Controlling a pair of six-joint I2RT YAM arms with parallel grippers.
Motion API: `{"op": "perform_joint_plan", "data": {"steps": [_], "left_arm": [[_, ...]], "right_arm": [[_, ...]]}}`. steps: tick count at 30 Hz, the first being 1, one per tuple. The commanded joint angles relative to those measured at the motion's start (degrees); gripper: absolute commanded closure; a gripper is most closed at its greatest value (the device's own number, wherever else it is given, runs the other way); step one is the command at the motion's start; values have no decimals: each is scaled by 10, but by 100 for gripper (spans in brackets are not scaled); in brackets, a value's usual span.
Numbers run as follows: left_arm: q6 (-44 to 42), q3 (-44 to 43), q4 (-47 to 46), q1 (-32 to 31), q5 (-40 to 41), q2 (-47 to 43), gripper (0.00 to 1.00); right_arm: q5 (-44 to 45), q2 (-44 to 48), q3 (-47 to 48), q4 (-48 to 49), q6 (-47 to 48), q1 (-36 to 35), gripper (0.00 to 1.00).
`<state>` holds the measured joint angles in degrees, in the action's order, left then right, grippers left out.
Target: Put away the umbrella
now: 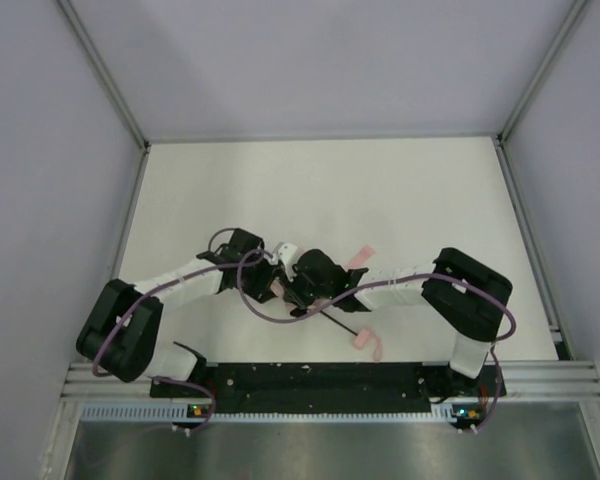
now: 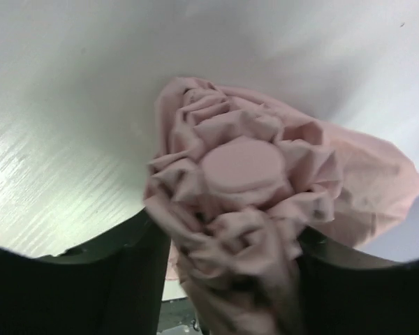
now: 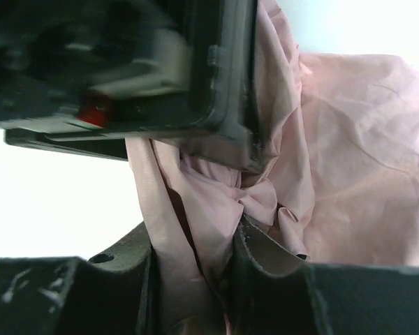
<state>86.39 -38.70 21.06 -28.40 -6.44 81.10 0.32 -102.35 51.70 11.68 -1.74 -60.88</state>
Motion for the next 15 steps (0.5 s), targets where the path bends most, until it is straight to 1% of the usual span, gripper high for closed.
{"op": "perform_joint_plan", "data": {"steps": [1,2,3,4,7,9,12,15], "left_arm": [[-45,42,-46,25,-16,-62,17],[-60,42,-51,32,-12,-78,2],[-78,42,-52,37,-9,-90,2],[-94,41,-49,41,-8,-103,2],[-112,47,-54,45,-22,-133,2],[-111,62,-75,43,-38,-140,2],[-87,83,-102,34,-52,-130,2],[-62,92,-101,14,-46,-121,2]], "right_arm": [[-85,-28,-60,-27,-76,51,100],[-116,-29,-63,-24,-85,59,100],[-141,-29,-67,-19,-95,65,100],[-185,-30,-70,-11,-104,71,100],[-291,-42,-73,17,-148,102,100],[-349,-59,-69,33,-185,117,100],[-420,-80,-65,82,-259,139,100],[-463,-109,-48,108,-327,157,100]]}}
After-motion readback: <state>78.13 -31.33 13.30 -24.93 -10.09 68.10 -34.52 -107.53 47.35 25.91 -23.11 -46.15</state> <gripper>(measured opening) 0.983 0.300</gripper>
